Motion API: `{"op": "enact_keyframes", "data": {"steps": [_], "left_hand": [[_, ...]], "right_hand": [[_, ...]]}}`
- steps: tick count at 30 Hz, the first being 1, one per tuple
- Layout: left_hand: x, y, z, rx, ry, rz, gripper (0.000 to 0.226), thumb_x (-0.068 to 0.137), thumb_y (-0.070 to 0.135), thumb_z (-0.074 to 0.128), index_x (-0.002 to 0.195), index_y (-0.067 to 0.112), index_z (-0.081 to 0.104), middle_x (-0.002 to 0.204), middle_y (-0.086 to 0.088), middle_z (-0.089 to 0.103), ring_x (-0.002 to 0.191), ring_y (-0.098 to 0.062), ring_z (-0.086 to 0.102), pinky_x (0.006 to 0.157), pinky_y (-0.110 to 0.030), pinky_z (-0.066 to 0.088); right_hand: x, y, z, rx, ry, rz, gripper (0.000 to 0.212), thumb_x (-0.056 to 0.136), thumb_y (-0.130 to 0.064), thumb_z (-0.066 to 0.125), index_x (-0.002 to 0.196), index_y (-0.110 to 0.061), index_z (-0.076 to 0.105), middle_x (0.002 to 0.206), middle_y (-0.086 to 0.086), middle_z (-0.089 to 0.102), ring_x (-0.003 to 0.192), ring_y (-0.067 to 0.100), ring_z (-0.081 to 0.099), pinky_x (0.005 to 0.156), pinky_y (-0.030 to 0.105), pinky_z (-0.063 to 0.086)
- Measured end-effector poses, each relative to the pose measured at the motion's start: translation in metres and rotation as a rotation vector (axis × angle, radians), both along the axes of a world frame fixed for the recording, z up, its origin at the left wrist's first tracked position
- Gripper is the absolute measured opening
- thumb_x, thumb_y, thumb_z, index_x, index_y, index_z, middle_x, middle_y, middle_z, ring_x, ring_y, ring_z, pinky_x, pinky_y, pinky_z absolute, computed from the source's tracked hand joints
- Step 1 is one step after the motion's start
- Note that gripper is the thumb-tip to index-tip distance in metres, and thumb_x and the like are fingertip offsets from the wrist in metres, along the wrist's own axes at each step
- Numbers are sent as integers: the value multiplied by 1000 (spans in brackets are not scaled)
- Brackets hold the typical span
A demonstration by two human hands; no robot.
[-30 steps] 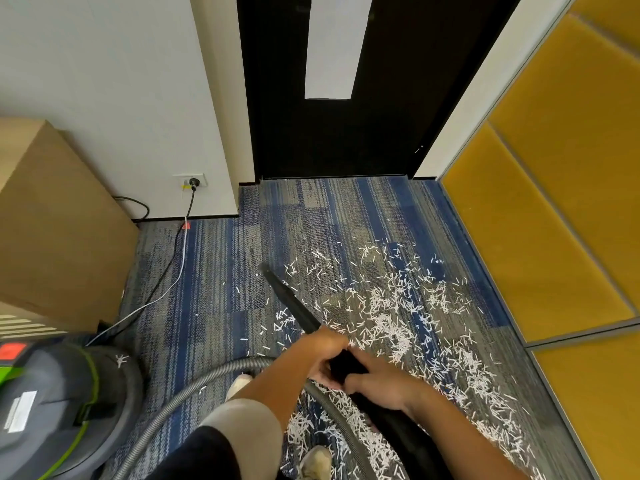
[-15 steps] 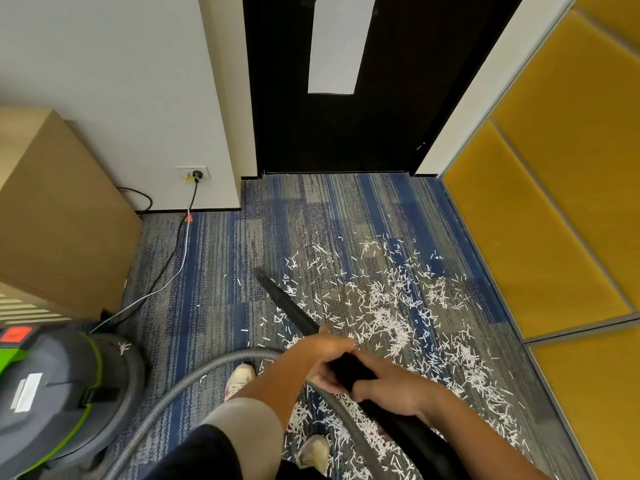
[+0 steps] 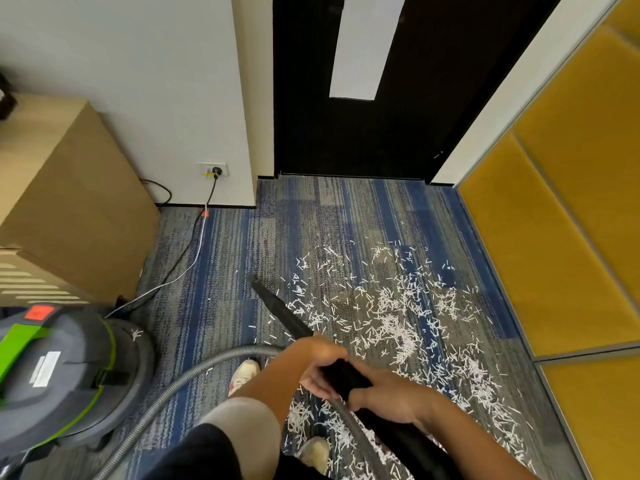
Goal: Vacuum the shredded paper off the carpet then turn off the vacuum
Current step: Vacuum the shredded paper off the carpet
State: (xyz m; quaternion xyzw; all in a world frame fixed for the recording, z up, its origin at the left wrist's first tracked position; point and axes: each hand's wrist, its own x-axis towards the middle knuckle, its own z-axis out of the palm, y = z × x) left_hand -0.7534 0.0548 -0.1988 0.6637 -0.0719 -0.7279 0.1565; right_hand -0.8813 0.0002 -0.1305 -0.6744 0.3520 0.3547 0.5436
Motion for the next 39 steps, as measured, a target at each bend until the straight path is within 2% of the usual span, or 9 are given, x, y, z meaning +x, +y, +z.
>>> {"op": "enact_keyframes", "data": {"steps": [7, 10, 15, 19, 25, 29, 31, 33, 39], "left_hand": [[13, 8, 0, 18, -17, -49, 31, 101, 35, 38, 93, 8, 51, 85, -8, 60, 70, -15, 62, 69, -25, 55], [19, 11, -2, 9, -37, -20, 27, 100, 32, 40, 96, 8, 50, 85, -9, 60, 69, -16, 62, 65, -24, 54], [27, 15, -7, -32, -109, 41, 25, 100, 32, 43, 107, 8, 44, 85, -9, 60, 66, -18, 63, 61, -25, 56], [37, 16, -9, -27, -123, 54, 39, 99, 35, 45, 124, 5, 45, 87, -10, 62, 66, -19, 65, 58, -27, 57], [43, 26, -17, -52, -103, 88, 41, 97, 38, 49, 124, 8, 42, 91, -8, 62, 67, -18, 65, 55, -26, 57], [37, 25, -20, -154, -146, 194, 48, 95, 35, 55, 130, 13, 30, 91, -11, 62, 61, -19, 65, 44, -25, 53], [32, 19, -21, -167, -139, 222, 49, 95, 33, 55, 131, 14, 28, 92, -12, 62, 65, -21, 66, 43, -25, 52], [28, 11, -20, -179, -140, 218, 45, 95, 33, 54, 129, 17, 28, 94, -12, 61, 71, -24, 67, 47, -28, 55], [29, 3, -12, -134, -123, 120, 32, 98, 37, 48, 111, 8, 45, 90, -10, 62, 70, -19, 64, 47, -23, 54]], "right_hand": [[10, 7, -1, 8, 6, -14, 53, 84, -16, 56, 131, -34, 40, 90, -1, 54, 70, 15, 57, 56, 22, 50], [17, 11, -4, -16, 2, -23, 58, 83, -19, 58, 135, -36, 38, 93, -1, 57, 75, 17, 58, 67, 28, 52], [28, 15, -6, -44, -28, -47, 55, 84, -19, 56, 133, -38, 41, 87, -2, 56, 71, 15, 54, 69, 30, 49], [36, 16, -4, -41, -4, -36, 57, 84, -20, 56, 133, -39, 37, 98, 4, 58, 79, 21, 56, 79, 37, 52], [43, 20, -6, -50, 14, 2, 64, 84, -20, 57, 141, -38, 32, 110, 6, 59, 79, 18, 57, 72, 30, 51], [43, 18, -6, -46, 24, -38, 62, 85, -18, 56, 138, -39, 33, 95, 4, 57, 72, 16, 54, 65, 29, 49], [40, 16, -7, -63, 31, -67, 57, 85, -17, 55, 134, -38, 37, 91, 2, 55, 74, 18, 54, 73, 35, 52], [38, 12, -8, -78, 23, -89, 53, 84, -16, 55, 131, -36, 40, 92, 3, 55, 77, 20, 55, 80, 40, 52], [34, 5, -3, -59, 12, -107, 52, 85, -16, 55, 133, -32, 41, 90, 2, 54, 70, 17, 53, 63, 29, 48]]}}
